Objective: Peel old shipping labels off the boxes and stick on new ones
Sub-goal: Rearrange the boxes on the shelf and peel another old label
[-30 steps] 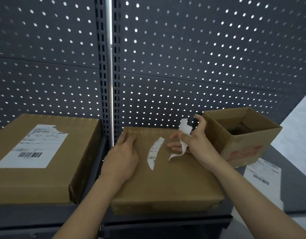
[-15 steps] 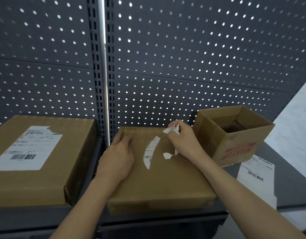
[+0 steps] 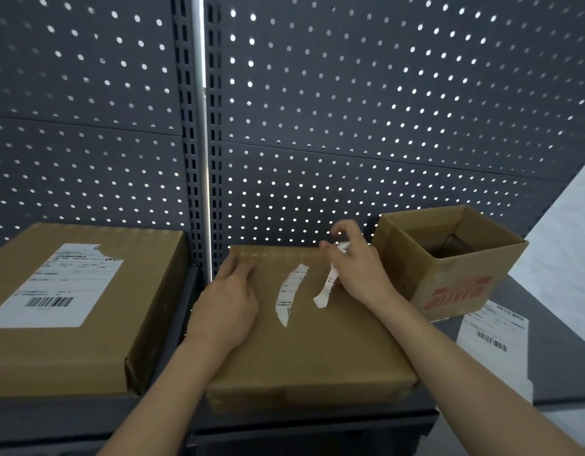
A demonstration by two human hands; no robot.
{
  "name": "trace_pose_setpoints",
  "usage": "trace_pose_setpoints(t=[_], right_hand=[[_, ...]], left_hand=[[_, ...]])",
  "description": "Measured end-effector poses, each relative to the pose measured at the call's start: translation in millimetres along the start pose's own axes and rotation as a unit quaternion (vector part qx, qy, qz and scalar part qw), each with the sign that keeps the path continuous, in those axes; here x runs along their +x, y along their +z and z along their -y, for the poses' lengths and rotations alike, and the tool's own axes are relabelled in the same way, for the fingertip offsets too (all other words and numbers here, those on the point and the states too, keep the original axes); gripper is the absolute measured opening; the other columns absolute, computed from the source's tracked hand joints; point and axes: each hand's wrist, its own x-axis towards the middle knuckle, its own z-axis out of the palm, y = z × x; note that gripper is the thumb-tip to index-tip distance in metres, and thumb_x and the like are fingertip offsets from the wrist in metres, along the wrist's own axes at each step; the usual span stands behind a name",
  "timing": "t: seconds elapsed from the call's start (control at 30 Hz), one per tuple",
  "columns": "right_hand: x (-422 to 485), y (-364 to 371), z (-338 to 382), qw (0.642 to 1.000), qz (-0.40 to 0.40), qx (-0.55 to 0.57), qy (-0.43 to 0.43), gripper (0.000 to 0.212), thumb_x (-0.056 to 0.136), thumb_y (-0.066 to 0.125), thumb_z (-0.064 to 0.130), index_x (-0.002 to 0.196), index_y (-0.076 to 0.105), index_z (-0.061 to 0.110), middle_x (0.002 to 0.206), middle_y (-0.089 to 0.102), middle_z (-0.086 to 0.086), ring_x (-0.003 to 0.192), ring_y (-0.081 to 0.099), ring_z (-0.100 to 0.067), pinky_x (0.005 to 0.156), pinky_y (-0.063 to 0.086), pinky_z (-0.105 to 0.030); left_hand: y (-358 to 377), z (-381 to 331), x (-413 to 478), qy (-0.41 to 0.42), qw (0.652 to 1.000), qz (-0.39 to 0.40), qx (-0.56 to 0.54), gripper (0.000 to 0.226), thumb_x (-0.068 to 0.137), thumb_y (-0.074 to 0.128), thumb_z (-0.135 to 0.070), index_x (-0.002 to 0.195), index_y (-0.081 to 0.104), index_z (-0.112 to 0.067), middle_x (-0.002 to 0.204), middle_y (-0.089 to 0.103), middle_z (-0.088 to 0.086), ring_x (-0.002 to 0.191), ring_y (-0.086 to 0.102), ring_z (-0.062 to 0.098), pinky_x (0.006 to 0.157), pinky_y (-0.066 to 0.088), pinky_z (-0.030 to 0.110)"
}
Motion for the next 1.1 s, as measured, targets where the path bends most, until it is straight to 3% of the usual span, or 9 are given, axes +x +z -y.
trace_pose_setpoints(t=[0.07,0.1,0.17,0.23,0.37,0.6,0.7,0.87,1.1], right_hand=[[5,-1,-4,0.999,0.036,-0.01,-0.008,0.034,0.096,0.052,0.018,0.127,0.052,0.032,0.076,0.069,0.001,0.062,0.064,-0.006,0.058,0.046,-0.01],[8,0,-6,0.999,0.049,-0.022,-0.01,0.035,0.096,0.053,0.015,0.128,0.056,0.029,0.081,0.069,0.004,0.063,0.065,-0.005,0.06,0.048,-0.01],[12,3,-7,0.995,0.061,-0.073,-0.031,0.023,0.095,0.058,0.015,0.114,0.069,0.023,0.08,0.067,0.01,0.062,0.063,-0.001,0.062,0.048,-0.012],[16,6,-10,0.989,0.072,-0.119,-0.05,0.012,0.093,0.062,0.018,0.099,0.071,0.023,0.086,0.067,0.012,0.077,0.062,0.0,0.072,0.047,-0.017],[22,18,-12,0.956,0.09,-0.259,-0.1,0.009,0.094,0.059,0.023,0.095,0.068,0.025,0.1,0.064,0.01,0.097,0.059,-0.012,0.086,0.052,-0.038],[34,19,-7,0.916,0.17,-0.349,-0.101,0.013,0.098,0.049,0.031,0.099,0.061,0.026,0.103,0.056,0.006,0.097,0.056,-0.019,0.085,0.051,-0.047],[34,25,-7,0.893,0.167,-0.397,-0.131,0.014,0.099,0.044,0.029,0.092,0.055,0.024,0.095,0.052,0.006,0.085,0.056,-0.021,0.074,0.053,-0.048],[29,32,-8,0.858,0.134,-0.461,-0.18,0.012,0.1,0.043,0.014,0.097,0.054,0.017,0.094,0.05,0.002,0.079,0.058,-0.022,0.061,0.046,-0.032],[26,31,-6,0.852,0.143,-0.47,-0.182,0.013,0.1,0.041,0.009,0.098,0.053,0.013,0.095,0.047,0.001,0.074,0.052,-0.018,0.051,0.032,-0.028]], left_hand=[[0,0,0,-0.004,1.0,0.0,0.001,0.045,0.101,0.032,-0.02,0.145,0.038,-0.029,0.162,0.015,-0.002,0.135,0.041,0.028,0.102,0.038,0.042],[0,0,0,-0.004,1.0,-0.001,0.003,0.045,0.101,0.032,-0.02,0.145,0.038,-0.028,0.162,0.015,-0.002,0.134,0.042,0.028,0.101,0.038,0.042],[1,0,0,-0.001,1.0,-0.004,0.004,0.045,0.101,0.032,-0.019,0.144,0.039,-0.028,0.162,0.015,-0.003,0.131,0.044,0.028,0.098,0.04,0.041],[1,1,1,-0.001,1.0,-0.005,0.004,0.044,0.101,0.032,-0.019,0.144,0.039,-0.028,0.162,0.014,-0.004,0.131,0.044,0.027,0.096,0.041,0.041],[2,1,1,-0.003,1.0,-0.005,0.006,0.044,0.101,0.031,-0.019,0.144,0.038,-0.029,0.161,0.015,-0.003,0.13,0.045,0.029,0.098,0.04,0.042],[3,3,1,0.007,1.0,-0.011,-0.002,0.044,0.101,0.032,-0.019,0.143,0.04,-0.027,0.159,0.02,-0.003,0.125,0.049,0.027,0.094,0.044,0.041],[4,3,2,0.007,1.0,-0.012,0.001,0.044,0.101,0.032,-0.02,0.143,0.039,-0.027,0.16,0.019,-0.002,0.126,0.049,0.029,0.095,0.045,0.042],[4,3,1,-0.002,1.0,-0.008,0.012,0.044,0.101,0.031,-0.021,0.144,0.038,-0.026,0.161,0.017,-0.003,0.126,0.048,0.028,0.095,0.046,0.043],[4,3,0,0.001,1.0,-0.014,0.016,0.043,0.101,0.032,-0.021,0.144,0.039,-0.026,0.16,0.017,-0.002,0.124,0.05,0.028,0.093,0.046,0.042]])
